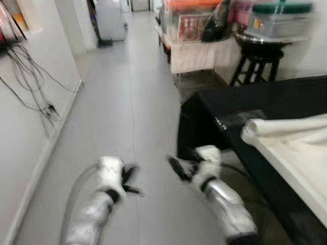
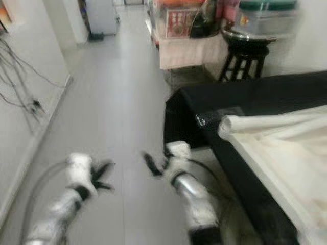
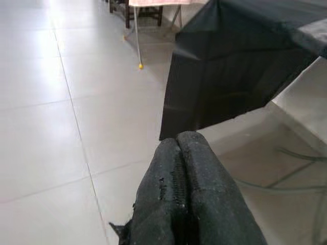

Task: Building children table

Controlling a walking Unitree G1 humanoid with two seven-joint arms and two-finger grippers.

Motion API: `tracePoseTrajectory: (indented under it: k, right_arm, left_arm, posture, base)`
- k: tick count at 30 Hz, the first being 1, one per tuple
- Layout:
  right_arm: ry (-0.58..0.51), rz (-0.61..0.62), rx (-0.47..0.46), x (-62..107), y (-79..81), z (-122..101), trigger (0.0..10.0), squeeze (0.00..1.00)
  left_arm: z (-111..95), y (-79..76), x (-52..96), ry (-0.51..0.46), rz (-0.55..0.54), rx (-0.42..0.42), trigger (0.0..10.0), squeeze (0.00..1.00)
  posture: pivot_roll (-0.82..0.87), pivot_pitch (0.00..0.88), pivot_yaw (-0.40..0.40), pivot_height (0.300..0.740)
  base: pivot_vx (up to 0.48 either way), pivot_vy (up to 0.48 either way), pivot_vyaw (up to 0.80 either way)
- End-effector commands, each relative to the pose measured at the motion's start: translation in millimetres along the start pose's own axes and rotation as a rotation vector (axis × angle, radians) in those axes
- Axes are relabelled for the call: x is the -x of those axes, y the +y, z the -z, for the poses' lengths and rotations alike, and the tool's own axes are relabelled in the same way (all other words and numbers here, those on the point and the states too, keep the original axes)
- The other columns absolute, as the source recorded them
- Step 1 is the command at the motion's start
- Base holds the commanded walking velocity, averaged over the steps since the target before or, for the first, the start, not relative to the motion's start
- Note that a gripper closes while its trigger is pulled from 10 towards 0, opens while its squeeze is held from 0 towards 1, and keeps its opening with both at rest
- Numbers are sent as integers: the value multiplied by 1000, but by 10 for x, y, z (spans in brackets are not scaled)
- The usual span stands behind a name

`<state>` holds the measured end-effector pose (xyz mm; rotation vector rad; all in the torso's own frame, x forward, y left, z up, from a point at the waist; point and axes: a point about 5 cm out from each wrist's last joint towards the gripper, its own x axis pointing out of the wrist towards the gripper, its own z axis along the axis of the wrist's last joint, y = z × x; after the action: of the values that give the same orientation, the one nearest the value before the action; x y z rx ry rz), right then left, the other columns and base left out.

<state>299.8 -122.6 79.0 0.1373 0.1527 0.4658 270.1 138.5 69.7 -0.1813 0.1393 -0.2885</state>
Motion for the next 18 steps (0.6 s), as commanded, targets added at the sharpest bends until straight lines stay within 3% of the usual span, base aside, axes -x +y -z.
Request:
tracePoseTrajectory:
  k: [1,18]
  right_arm:
    - [-1,22,-11,33,-71,15,10000,0]
    - [-35,-20,-65,37,-43,-10,10000,0]
  left_arm:
    - [23,-40,-7,1,10,7,10000,0]
    - [4,-7,9,-7,-1,7,10000,0]
  posture:
    - [-64,0,25,740]
    - [-59,0,38,740]
  base:
    - [244,0,0]
    - [244,0,0]
